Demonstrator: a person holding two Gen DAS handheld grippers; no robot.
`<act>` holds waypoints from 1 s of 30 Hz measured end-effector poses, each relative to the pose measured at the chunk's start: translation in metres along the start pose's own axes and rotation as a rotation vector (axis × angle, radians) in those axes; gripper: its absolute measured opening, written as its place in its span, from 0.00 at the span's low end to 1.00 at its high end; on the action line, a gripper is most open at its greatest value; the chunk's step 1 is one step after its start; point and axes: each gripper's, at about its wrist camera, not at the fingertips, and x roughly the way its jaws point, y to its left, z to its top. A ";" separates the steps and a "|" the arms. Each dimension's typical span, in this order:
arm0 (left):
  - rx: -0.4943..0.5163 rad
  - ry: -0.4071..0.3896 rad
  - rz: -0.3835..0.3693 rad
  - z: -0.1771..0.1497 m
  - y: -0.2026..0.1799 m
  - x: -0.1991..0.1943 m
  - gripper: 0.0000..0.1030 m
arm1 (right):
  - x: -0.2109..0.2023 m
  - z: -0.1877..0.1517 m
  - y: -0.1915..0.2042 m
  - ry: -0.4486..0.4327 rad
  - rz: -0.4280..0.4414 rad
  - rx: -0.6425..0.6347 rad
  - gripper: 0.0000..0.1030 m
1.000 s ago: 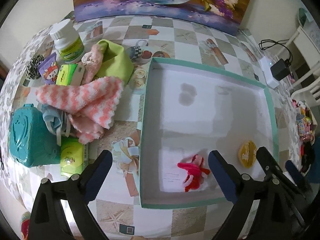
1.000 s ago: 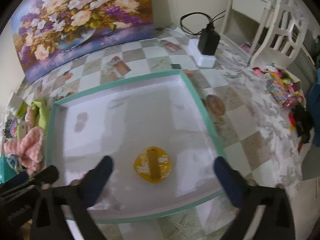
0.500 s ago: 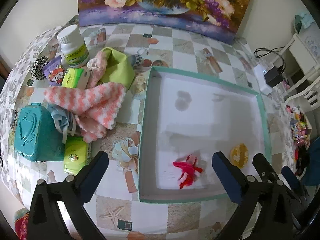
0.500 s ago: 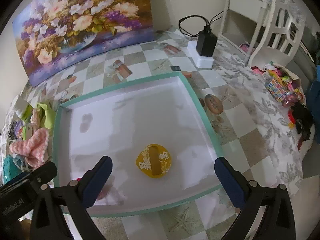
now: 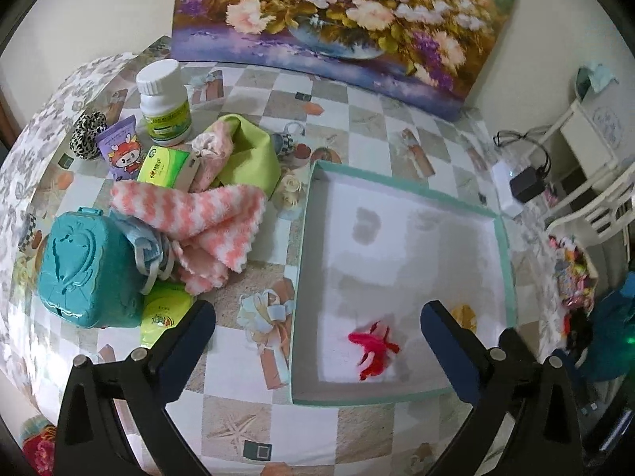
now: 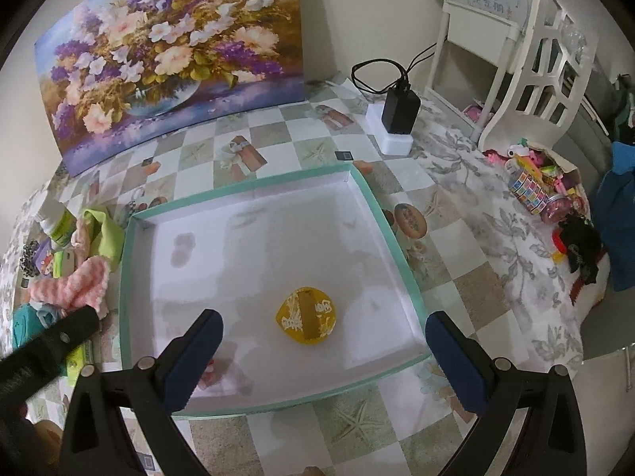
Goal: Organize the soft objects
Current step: 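Move the left tool to the spotted scrunchie while the right tool moves to the green tissue pack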
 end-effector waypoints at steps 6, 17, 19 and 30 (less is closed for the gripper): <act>-0.004 -0.034 -0.006 0.014 0.003 -0.002 1.00 | 0.010 -0.001 0.003 0.028 -0.008 0.007 1.00; -0.012 -0.075 -0.008 0.084 0.007 0.002 1.00 | 0.013 0.093 0.045 -0.027 0.091 -0.001 1.00; -0.035 -0.075 -0.011 0.080 0.021 -0.003 1.00 | 0.006 0.093 0.055 -0.032 0.121 0.009 1.00; -0.277 -0.180 0.013 0.089 0.142 -0.029 1.00 | -0.006 0.082 0.126 0.000 0.292 -0.065 1.00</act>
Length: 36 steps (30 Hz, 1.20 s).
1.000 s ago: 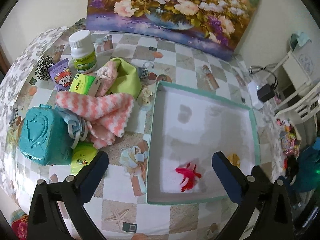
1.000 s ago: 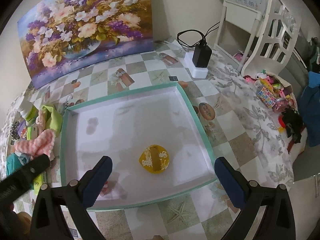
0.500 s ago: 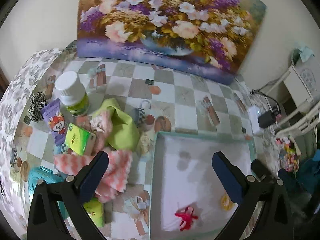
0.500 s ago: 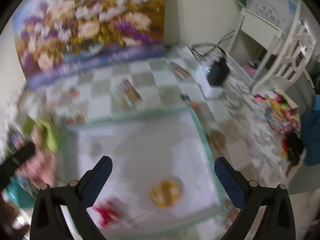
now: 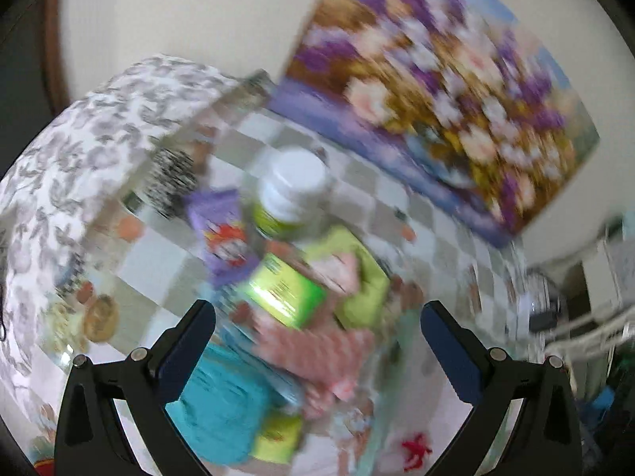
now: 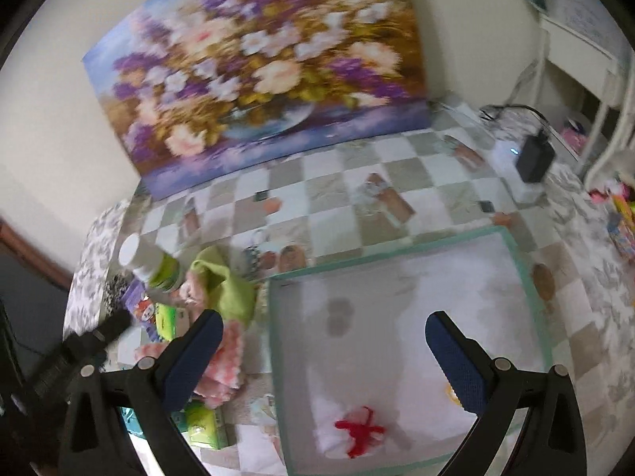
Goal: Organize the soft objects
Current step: 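Move the left tool to the spotted scrunchie while the right tool moves to the green tissue pack, then close the left tool on the spotted scrunchie while the right tool grasps the green tissue pack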
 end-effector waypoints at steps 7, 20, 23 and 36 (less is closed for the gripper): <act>-0.100 -0.102 0.070 0.035 0.066 -0.008 1.00 | 0.024 0.011 0.029 0.027 0.035 -0.044 1.00; -0.218 -0.099 0.132 0.064 0.122 0.014 1.00 | 0.074 0.014 0.119 0.141 0.142 -0.222 1.00; -0.231 -0.061 0.126 0.067 0.129 0.027 1.00 | 0.081 0.007 0.139 0.156 0.170 -0.266 1.00; -0.264 0.130 0.094 0.078 0.155 0.089 1.00 | 0.137 -0.015 0.183 0.259 0.230 -0.381 0.98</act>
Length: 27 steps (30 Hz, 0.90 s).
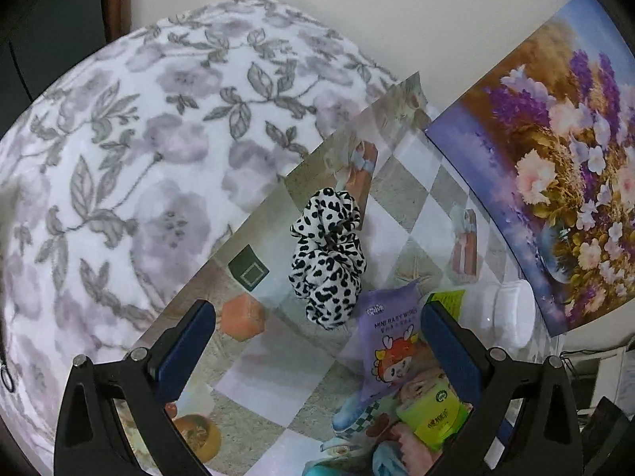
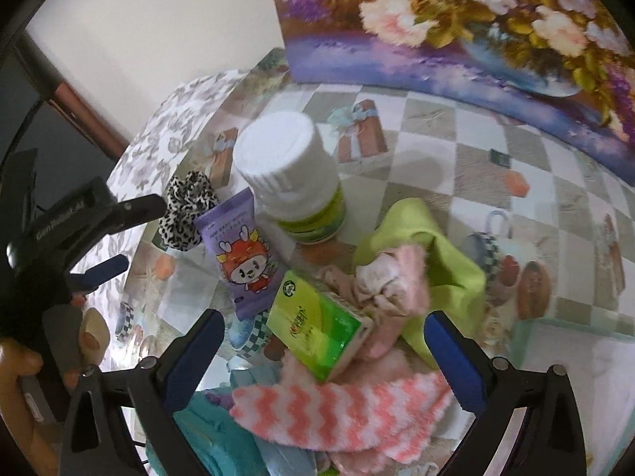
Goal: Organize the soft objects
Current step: 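Close the left tool on the spotted scrunchie while the right tool grasps the green tissue pack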
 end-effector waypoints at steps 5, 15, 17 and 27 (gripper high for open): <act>0.023 0.020 0.026 0.005 -0.002 0.012 0.99 | 0.014 0.002 0.007 0.020 0.002 -0.023 0.93; 0.056 0.056 0.019 0.004 -0.007 0.028 0.81 | 0.032 -0.006 0.024 0.063 -0.041 -0.136 0.91; 0.059 0.055 0.017 0.005 -0.007 0.028 0.78 | 0.033 -0.007 0.029 0.066 -0.054 -0.157 0.91; 0.038 0.053 -0.008 0.004 -0.003 0.026 0.57 | 0.042 -0.011 0.029 0.084 -0.072 -0.150 0.87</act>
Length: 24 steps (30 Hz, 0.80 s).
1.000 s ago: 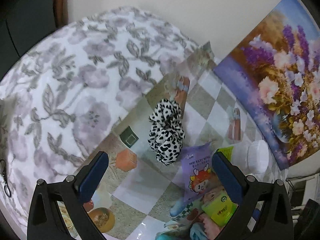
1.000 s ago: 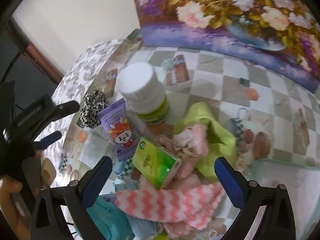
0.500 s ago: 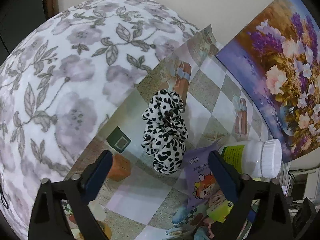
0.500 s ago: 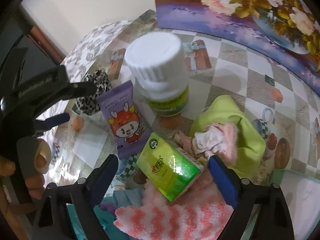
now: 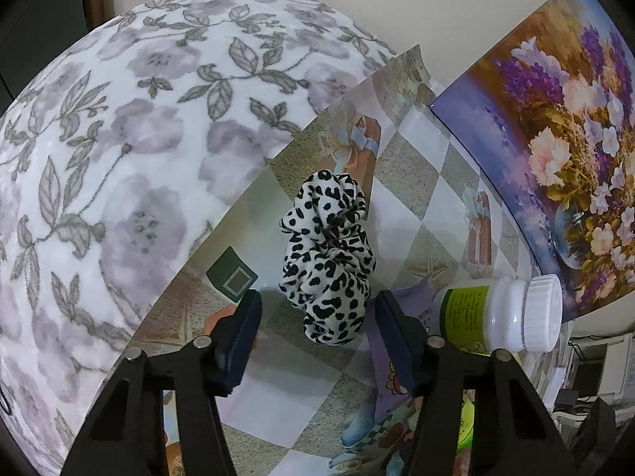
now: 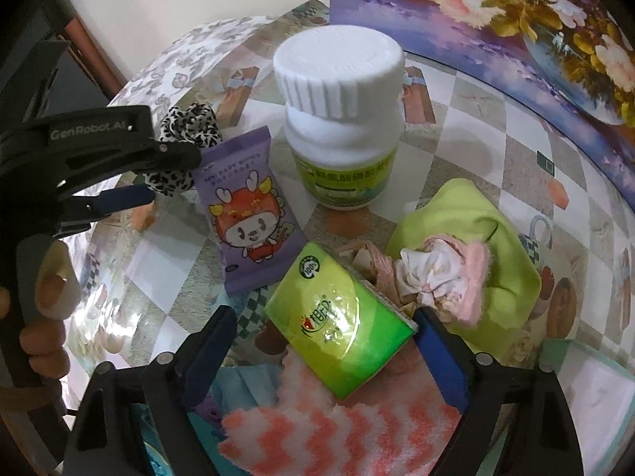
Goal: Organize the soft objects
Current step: 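Close the left tool on the spotted scrunchie while the right tool grasps the green tissue pack, then lift the scrunchie with the left tool while the right tool lifts the tissue pack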
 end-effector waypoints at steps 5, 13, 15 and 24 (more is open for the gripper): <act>-0.015 0.001 -0.017 -0.001 0.002 -0.001 0.30 | 0.002 -0.002 -0.001 -0.002 -0.008 -0.004 0.82; -0.035 -0.015 -0.012 -0.003 0.007 -0.008 0.20 | -0.004 -0.004 -0.007 -0.015 -0.006 -0.002 0.74; -0.036 -0.021 -0.009 -0.002 0.007 -0.011 0.19 | -0.006 -0.005 -0.008 -0.022 -0.006 -0.002 0.63; -0.032 -0.010 0.002 -0.003 0.005 -0.012 0.19 | -0.017 -0.010 -0.013 -0.024 0.003 -0.018 0.58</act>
